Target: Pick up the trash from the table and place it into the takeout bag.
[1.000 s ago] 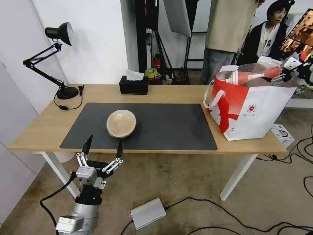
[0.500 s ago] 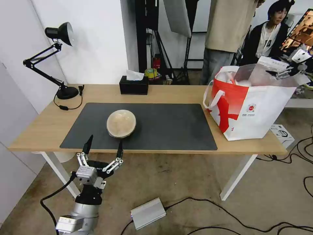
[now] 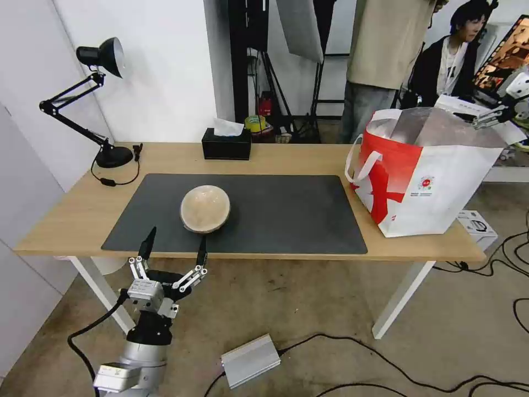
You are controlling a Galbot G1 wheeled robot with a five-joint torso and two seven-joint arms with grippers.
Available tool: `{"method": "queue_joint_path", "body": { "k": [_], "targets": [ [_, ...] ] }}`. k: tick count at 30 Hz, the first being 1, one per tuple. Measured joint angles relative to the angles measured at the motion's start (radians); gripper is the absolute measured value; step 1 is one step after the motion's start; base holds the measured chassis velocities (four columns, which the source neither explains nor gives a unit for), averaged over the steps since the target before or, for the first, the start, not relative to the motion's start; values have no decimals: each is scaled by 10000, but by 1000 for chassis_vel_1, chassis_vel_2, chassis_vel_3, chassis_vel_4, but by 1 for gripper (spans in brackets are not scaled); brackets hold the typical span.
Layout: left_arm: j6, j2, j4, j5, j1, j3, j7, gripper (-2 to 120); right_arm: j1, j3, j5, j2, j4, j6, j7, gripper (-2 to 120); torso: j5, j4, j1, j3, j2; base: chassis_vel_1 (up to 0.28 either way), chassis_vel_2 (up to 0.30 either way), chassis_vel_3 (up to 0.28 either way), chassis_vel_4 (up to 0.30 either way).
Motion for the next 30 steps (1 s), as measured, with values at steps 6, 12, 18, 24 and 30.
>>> {"method": "queue_joint_path", "body": {
  "k": [6,12,18,24,30],
  "targets": [
    [46,30,-178,-6,57,-35,-5,100,-1813,1237,1841,-866,1963,-471,902,100,-1,-1,0,0,0,0,0,0,0],
    [191,41,-308,-9,97,-48,-13,100,-4308,3735,2897,-1026,3433,-733,1928,100,-1,-1,-1,0,0,0,0,0,0],
    [252,39,-374,-10,110,-58,-47,100,-6682,6003,3392,-389,4960,-780,3454,100,-1,0,-1,0,0,0,0,0,0],
    [297,5,-377,10,94,-55,-70,100,-7268,6283,3234,797,5873,-551,4977,100,-1,2,0,1,0,0,0,0,0],
    [300,-28,-377,117,131,-67,-304,100,-7956,6252,2751,2041,6574,-358,6035,100,-1,1,0,1,0,0,0,0,0]
  ]
}}
